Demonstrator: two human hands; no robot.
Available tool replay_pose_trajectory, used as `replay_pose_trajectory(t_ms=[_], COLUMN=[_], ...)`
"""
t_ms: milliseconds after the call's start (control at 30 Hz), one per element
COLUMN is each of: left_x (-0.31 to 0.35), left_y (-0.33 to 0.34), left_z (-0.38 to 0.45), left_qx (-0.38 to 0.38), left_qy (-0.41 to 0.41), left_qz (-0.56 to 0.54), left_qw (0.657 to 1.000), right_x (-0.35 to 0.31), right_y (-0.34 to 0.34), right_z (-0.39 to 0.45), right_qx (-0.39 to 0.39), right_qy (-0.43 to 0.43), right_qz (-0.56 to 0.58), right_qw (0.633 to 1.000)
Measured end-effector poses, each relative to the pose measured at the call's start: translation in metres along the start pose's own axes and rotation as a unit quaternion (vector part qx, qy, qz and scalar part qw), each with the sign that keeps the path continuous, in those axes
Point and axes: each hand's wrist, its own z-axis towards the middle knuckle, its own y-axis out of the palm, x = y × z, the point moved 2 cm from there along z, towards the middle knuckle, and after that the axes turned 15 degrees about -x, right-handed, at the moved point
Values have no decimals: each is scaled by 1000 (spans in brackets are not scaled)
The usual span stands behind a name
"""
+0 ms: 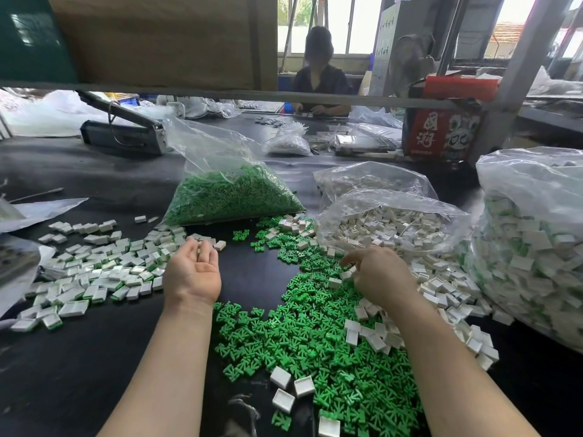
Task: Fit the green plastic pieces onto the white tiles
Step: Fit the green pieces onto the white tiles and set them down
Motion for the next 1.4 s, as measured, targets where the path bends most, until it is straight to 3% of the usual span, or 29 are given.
replay_pose_trajectory(t_ms=[167, 267, 333, 400, 533, 700, 833, 900, 1033, 1167, 1400], left_x=[-9, -23, -33, -45, -70, -82, -79, -78, -76, -72, -66], left_y=[6, 16, 22, 25, 33, 45, 47, 48, 48, 47, 46], left_z=[-6, -12, -18, -25, -38, -46, -46, -47, -47, -45, -43], left_qx=[-28, -60, -102, -161, -277, -304, -295, -287, -272, -260, -263], left_qy=[-25, -75, -114, -146, -171, -92, -41, -2, 85, 98, 76], left_qz=[31, 115, 218, 321, 420, 373, 373, 402, 467, 471, 422], left_qw=[999, 989, 964, 922, 847, 872, 879, 869, 837, 837, 864], right_x=[4, 5, 4, 0, -22, -38, -39, -35, -35, -45, -44], right_y=[4, 7, 6, 1, -12, -15, -14, -12, 0, -1, 0], right_z=[5, 6, 6, 4, -8, -15, -14, -12, -10, -8, -10], right_qx=[5, 13, 21, 36, 36, 50, 44, 24, -113, -83, -65], right_qy=[-17, -12, -22, -62, -167, -224, -219, -188, -151, -142, -123], right_qz=[-29, -45, -26, 75, 299, 369, 388, 331, 131, -22, -24], right_qw=[999, 999, 999, 995, 939, 901, 894, 924, 973, 986, 990])
